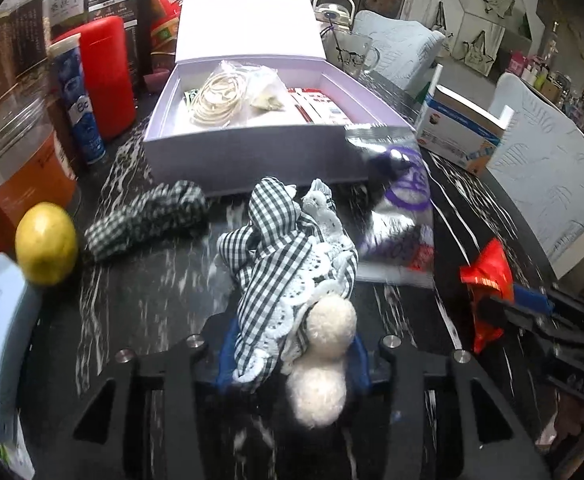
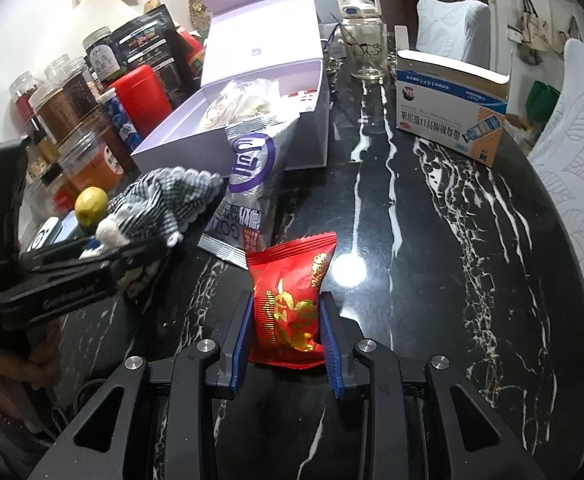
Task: Organize soft objects
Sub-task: 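Lift and carry the gingham doll and red snack bag toward the lavender box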
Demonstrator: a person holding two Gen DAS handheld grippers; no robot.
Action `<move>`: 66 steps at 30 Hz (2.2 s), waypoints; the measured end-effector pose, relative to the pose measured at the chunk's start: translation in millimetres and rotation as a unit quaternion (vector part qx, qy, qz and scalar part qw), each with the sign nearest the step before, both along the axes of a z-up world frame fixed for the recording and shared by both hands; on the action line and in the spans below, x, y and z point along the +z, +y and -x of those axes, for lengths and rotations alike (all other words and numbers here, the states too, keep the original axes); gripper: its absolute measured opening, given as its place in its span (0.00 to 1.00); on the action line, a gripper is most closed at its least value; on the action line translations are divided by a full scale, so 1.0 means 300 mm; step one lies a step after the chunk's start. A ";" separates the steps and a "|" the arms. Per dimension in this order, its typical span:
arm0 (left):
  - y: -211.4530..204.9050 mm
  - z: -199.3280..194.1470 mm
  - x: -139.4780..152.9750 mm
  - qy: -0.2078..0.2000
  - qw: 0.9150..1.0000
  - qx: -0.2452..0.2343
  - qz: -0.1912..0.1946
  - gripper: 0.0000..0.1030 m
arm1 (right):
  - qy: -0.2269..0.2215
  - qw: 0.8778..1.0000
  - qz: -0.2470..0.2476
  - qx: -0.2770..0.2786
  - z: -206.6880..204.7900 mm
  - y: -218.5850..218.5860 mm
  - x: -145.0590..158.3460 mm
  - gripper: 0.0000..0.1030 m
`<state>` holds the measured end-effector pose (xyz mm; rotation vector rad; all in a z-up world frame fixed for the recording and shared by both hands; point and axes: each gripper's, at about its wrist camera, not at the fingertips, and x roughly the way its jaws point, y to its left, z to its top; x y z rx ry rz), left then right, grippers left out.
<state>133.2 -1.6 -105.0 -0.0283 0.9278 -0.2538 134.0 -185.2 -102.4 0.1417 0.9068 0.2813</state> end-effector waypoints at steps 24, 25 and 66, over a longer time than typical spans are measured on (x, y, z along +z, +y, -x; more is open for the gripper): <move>0.030 0.253 -0.040 0.016 0.999 -0.038 -0.016 0.54 | 0.016 0.999 0.029 0.031 0.141 0.043 -0.006 0.31; 0.023 0.252 -0.043 0.012 0.999 -0.038 -0.025 0.56 | 0.016 0.999 0.034 0.031 0.139 0.048 -0.007 0.31; 0.081 0.275 0.124 -0.068 0.997 -0.015 0.022 0.50 | -0.033 0.995 -0.005 0.092 0.170 0.154 0.092 0.32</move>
